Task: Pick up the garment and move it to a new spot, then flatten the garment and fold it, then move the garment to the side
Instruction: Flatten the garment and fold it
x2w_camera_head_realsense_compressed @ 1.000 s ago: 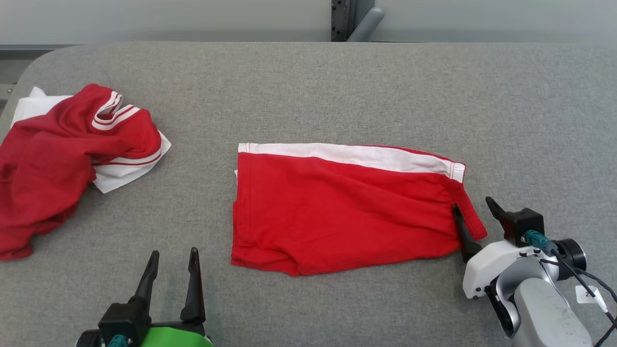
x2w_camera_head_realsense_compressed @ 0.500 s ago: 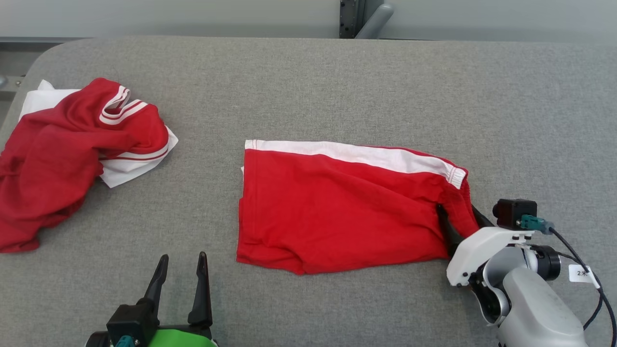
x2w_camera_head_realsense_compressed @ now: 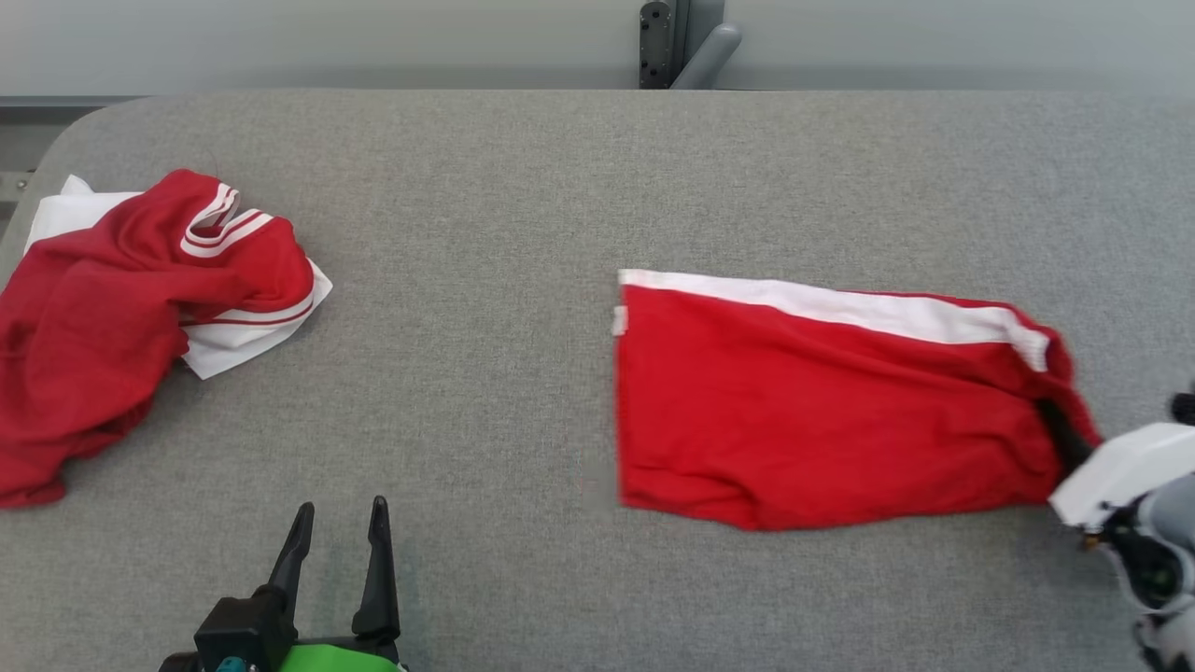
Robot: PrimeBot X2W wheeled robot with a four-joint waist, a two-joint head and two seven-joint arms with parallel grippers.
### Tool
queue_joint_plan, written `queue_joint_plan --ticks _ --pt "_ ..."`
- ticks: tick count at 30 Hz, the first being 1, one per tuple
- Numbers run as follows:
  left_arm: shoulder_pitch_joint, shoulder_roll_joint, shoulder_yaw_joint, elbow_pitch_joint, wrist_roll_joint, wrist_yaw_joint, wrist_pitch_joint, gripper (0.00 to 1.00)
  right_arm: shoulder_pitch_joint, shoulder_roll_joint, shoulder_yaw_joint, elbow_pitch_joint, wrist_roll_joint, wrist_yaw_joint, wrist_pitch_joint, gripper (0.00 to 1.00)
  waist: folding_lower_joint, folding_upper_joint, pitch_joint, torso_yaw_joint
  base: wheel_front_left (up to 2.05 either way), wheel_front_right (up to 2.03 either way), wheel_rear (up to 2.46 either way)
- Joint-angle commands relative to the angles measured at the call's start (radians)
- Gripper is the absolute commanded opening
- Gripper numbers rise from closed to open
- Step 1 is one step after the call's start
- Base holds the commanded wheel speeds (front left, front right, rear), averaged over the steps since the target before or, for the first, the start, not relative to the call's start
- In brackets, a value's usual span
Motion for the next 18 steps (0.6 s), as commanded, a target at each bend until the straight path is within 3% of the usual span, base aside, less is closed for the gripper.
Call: queue_joint_plan --ticks 1,6,10,14,18 --pt "0.018 0.0 0.003 0.0 0.003 -0.006 -0.003 1.0 0.018 -0.028 -0.017 0.001 0.013 -0.002 0.003 0.0 0.0 0.0102 -0.003 -0.001 0.0 0.0 0.0" --pt "0.023 0.0 0.014 0.003 0.007 -0.015 -0.003 1.0 0.09 -0.199 -0.164 0.033 0.055 -0.001 0.027 0.0 0.0 0.0102 -0.014 -0.001 0.0 0.0 0.0" --pt "0.029 0.0 0.018 -0.006 0.0 -0.016 -0.003 1.0 0.141 -0.294 -0.243 0.006 0.036 -0.001 0.019 0.0 0.0 0.0102 -0.022 -0.001 0.0 0.0 0.0" --pt "0.046 0.0 0.009 -0.017 -0.026 0.0 -0.003 1.0 0.131 -0.271 -0.233 -0.103 0.015 -0.001 0.06 0.0 0.0 0.0102 -0.023 -0.025 0.0 0.0 0.0" --pt "0.049 0.0 -0.016 -0.013 -0.036 0.008 -0.002 1.0 0.073 -0.142 -0.163 -0.209 -0.073 -0.001 0.117 0.0 0.0 0.0102 -0.016 -0.054 0.0 0.0 0.0"
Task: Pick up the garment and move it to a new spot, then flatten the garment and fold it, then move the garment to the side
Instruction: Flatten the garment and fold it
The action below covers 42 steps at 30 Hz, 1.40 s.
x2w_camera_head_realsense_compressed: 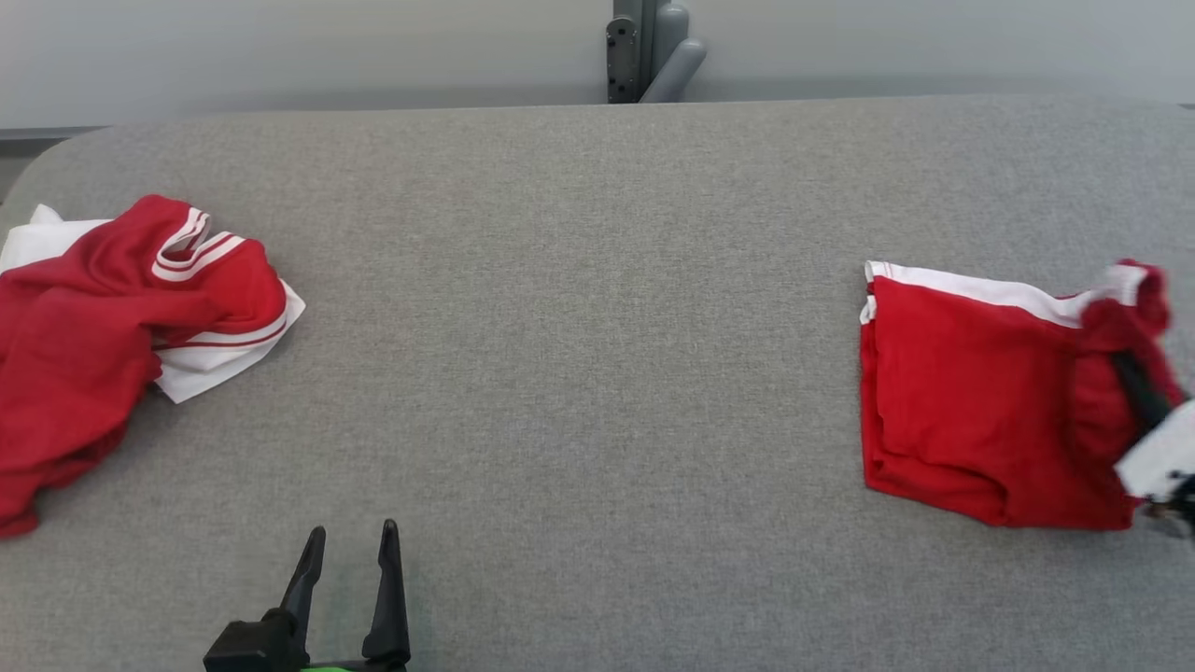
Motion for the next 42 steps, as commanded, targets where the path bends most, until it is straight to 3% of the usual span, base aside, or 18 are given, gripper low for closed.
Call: queue_joint_plan --ticks 1,5,9,18,19,20,21,22,28,32,35,42 --pt "0.01 0.002 -0.001 0.003 -0.004 0.005 -0.001 1.0 -0.02 0.031 0.013 -0.012 -0.024 0.0 0.008 0.0 0.0 0.0102 0.007 -0.02 0.0 0.0 0.0" --pt "0.0 0.002 -0.013 0.019 0.014 -0.001 -0.001 1.0 -0.087 0.204 0.084 -0.047 -0.137 0.0 0.047 0.0 0.0 0.0102 0.013 -0.041 0.0 0.0 0.0" --pt "-0.016 0.002 -0.015 0.035 0.02 -0.003 -0.001 1.0 -0.134 0.32 0.118 -0.035 -0.223 0.0 0.059 0.0 0.0 0.0102 0.017 -0.048 0.0 0.0 0.0" --pt "-0.029 0.002 -0.029 0.067 0.006 -0.002 -0.001 1.0 -0.203 0.395 0.14 0.052 -0.374 0.0 0.039 0.0 0.0 0.0102 0.027 -0.036 0.0 0.0 0.0" --pt "-0.03 0.002 -0.03 0.073 0.004 -0.003 -0.001 1.0 -0.206 0.397 0.144 0.056 -0.383 0.0 0.035 0.09 0.0 0.0102 0.028 -0.034 0.0 0.0 0.0" --pt "-0.03 0.002 -0.031 0.078 0.002 -0.003 -0.001 1.0 -0.206 0.4 0.15 0.059 -0.392 0.0 0.031 0.4 0.0 0.0102 0.028 -0.032 0.0 0.0 0.0" --pt "-0.031 0.002 -0.031 0.082 0.0 -0.003 -0.001 1.0 -0.203 0.401 0.157 0.061 -0.398 0.0 0.027 0.97 0.0 0.0102 0.027 -0.03 0.0 0.0 0.0" --pt "-0.031 0.002 -0.03 0.086 -0.002 -0.003 -0.001 1.0 -0.199 0.402 0.159 0.063 -0.401 0.0 0.026 1.0 0.0 0.0102 0.027 -0.029 0.0 0.0 0.0" --pt "-0.028 0.002 -0.023 0.105 -0.016 -0.005 -0.001 1.0 -0.166 0.385 0.171 0.04 -0.42 0.0 0.025 1.0 0.0 0.0102 0.02 -0.027 0.0 0.0 0.0" --pt "-0.026 0.002 -0.008 0.11 -0.019 -0.009 -0.001 1.0 -0.107 0.362 0.178 -0.058 -0.426 0.0 -0.006 1.0 0.0 0.0102 0.007 -0.023 0.0 0.0 0.0" --pt "-0.009 0.002 0.01 0.101 -0.019 -0.006 -0.001 1.0 -0.026 0.339 0.161 -0.169 -0.438 0.0 -0.054 1.0 0.0 0.0102 -0.013 -0.023 0.0 0.0 0.0" --pt "0.021 0.002 0.033 0.06 -0.022 -0.012 -0.001 1.0 0.162 0.241 0.073 -0.318 -0.621 -0.001 -0.251 1.0 0.0 0.0102 -0.055 -0.029 0.0 0.0 0.0"
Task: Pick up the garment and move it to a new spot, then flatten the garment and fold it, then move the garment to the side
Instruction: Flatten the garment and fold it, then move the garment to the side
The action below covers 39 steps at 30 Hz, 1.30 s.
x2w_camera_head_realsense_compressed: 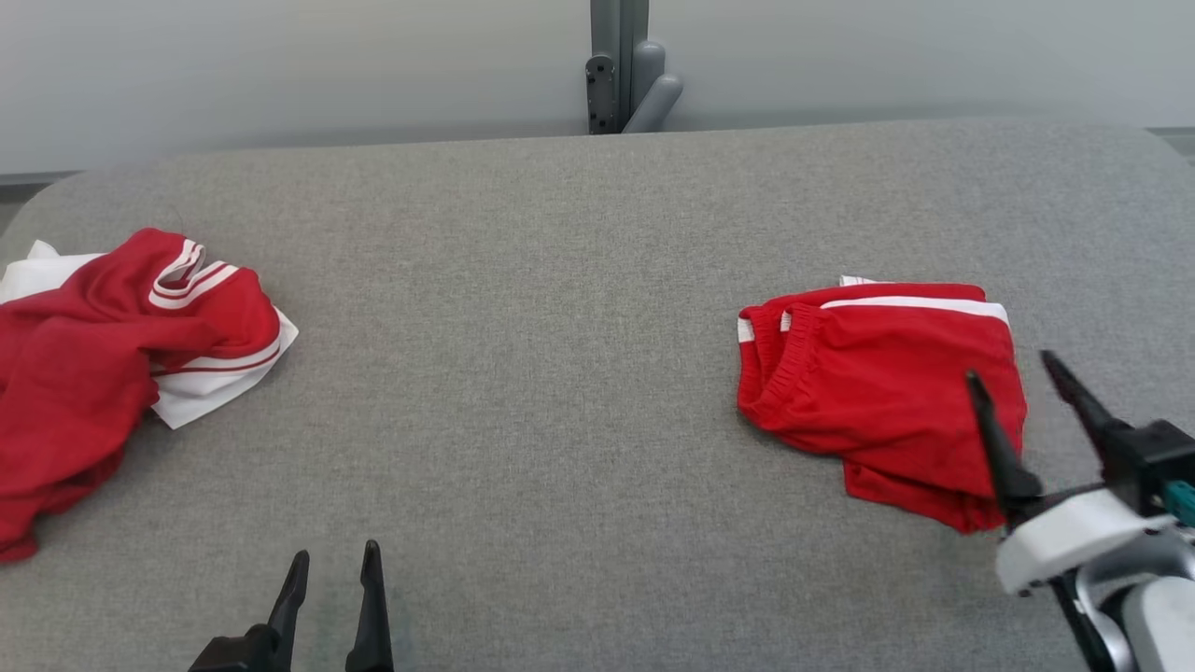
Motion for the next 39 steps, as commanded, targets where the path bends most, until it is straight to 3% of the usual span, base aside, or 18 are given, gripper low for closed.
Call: queue_joint_plan --ticks 1,2,4,11,17,39 --pt "0.02 0.002 0.01 -0.01 0.003 -0.005 0.0 1.0 0.03 -0.02 -0.035 -0.009 -0.052 -0.002 -0.062 1.0 0.0 0.0102 -0.022 -0.003 0.0 0.0 0.0" --pt "0.024 0.002 0.014 -0.023 0.001 -0.011 0.0 1.0 0.079 -0.004 -0.089 0.006 -0.124 -0.002 -0.15 1.0 0.0 0.0102 -0.04 -0.002 0.0 0.0 0.0" --pt "0.026 0.002 0.018 -0.038 -0.013 -0.022 0.0 1.0 0.114 0.025 -0.146 0.024 -0.151 -0.002 -0.201 1.0 0.0 0.0102 -0.055 0.003 0.0 0.0 0.0" --pt "0.033 0.002 0.016 -0.013 -0.004 -0.054 0.0 1.0 0.223 0.084 -0.238 0.013 -0.253 -0.002 -0.228 1.0 0.0 0.0102 -0.098 0.023 0.0 0.0 0.0" --pt "0.041 0.002 0.024 0.01 0.003 -0.072 0.0 1.0 0.286 0.106 -0.213 0.034 -0.247 -0.002 -0.229 1.0 0.0 0.0102 -0.121 0.033 0.0 0.0 0.0" --pt "0.023 0.002 0.012 0.036 0.001 -0.088 0.0 1.0 0.249 0.12 -0.151 0.062 -0.23 -0.002 -0.229 1.0 0.0 0.0102 -0.135 0.043 0.0 0.0 0.0"
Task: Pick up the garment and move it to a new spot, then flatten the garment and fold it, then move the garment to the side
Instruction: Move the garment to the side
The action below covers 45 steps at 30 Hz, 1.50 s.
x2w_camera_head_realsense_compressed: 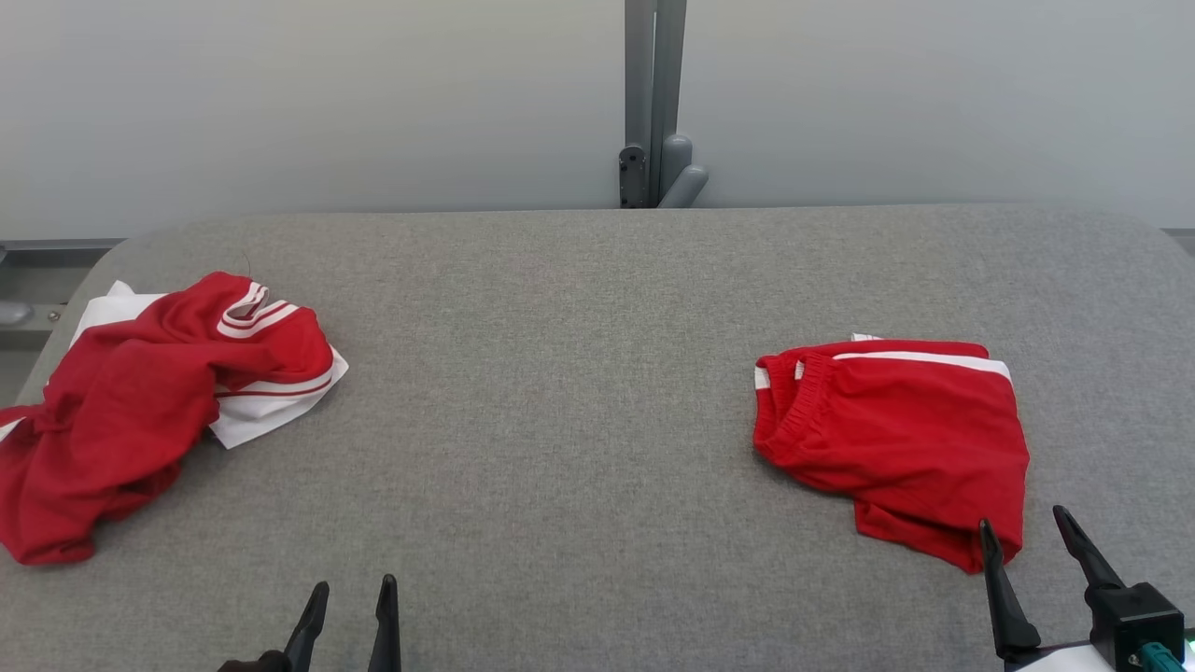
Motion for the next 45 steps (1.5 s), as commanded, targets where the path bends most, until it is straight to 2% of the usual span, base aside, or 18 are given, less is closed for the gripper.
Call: queue_joint_plan --ticks 1,20,26,28,30,31,34,37,40,45 --pt "-0.009 0.002 -0.001 0.003 0.0 -0.003 0.0 1.0 -0.011 -0.001 0.001 0.001 0.006 -0.001 -0.003 1.0 0.0 0.0102 0.0 0.0 0.0 0.0 0.0" --pt "-0.012 0.002 0.006 0.012 0.003 -0.003 0.0 1.0 -0.021 -0.005 0.004 0.014 0.01 -0.001 -0.003 1.0 0.0 0.0102 0.0 -0.002 0.0 0.0 0.0" --pt "-0.007 0.002 0.025 0.006 0.012 -0.003 0.0 1.0 -0.073 0.009 -0.031 0.011 0.067 -0.001 -0.003 1.0 0.0 0.0102 0.003 -0.012 0.0 0.0 0.0" --pt "-0.008 0.003 0.03 0.003 0.014 -0.003 0.0 1.0 -0.106 -0.005 -0.028 0.077 0.103 -0.001 -0.003 1.0 0.0 0.0102 0.007 -0.019 0.0 0.0 0.0" --pt "-0.01 0.002 0.027 0.003 0.017 -0.003 0.0 1.0 -0.171 -0.023 -0.023 0.161 0.151 -0.001 0.052 1.0 0.0 0.0102 0.015 -0.026 0.0 0.0 0.0" --pt "-0.01 0.002 0.027 0.003 0.017 -0.003 0.0 1.0 -0.171 -0.023 -0.023 0.161 0.151 -0.001 0.052 1.0 0.0 0.0102 0.015 -0.026 0.0 0.0 0.0" --pt "-0.016 0.002 0.015 0.006 0.017 -0.003 0.0 1.0 -0.272 -0.052 -0.004 0.266 0.227 -0.001 0.19 1.0 0.0 0.0102 0.034 -0.033 0.0 0.0 0.0" --pt "-0.042 0.007 0.001 -0.003 0.023 -0.003 0.0 1.0 -0.377 -0.07 -0.036 0.347 0.279 -0.001 0.306 1.0 0.0 0.0102 0.085 -0.035 0.0 0.0 0.0" --pt "-0.054 0.015 -0.008 0.0 0.022 -0.003 0.0 1.0 -0.459 -0.067 -0.066 0.427 0.289 -0.001 0.374 1.0 0.0 0.0102 0.119 -0.029 0.0 0.0 0.0" --pt "-0.084 0.023 -0.013 0.003 0.016 -0.003 0.0 1.0 -0.543 -0.057 -0.119 0.537 0.26 -0.001 0.409 1.0 0.0 0.0102 0.157 -0.01 0.0 0.0 0.0"
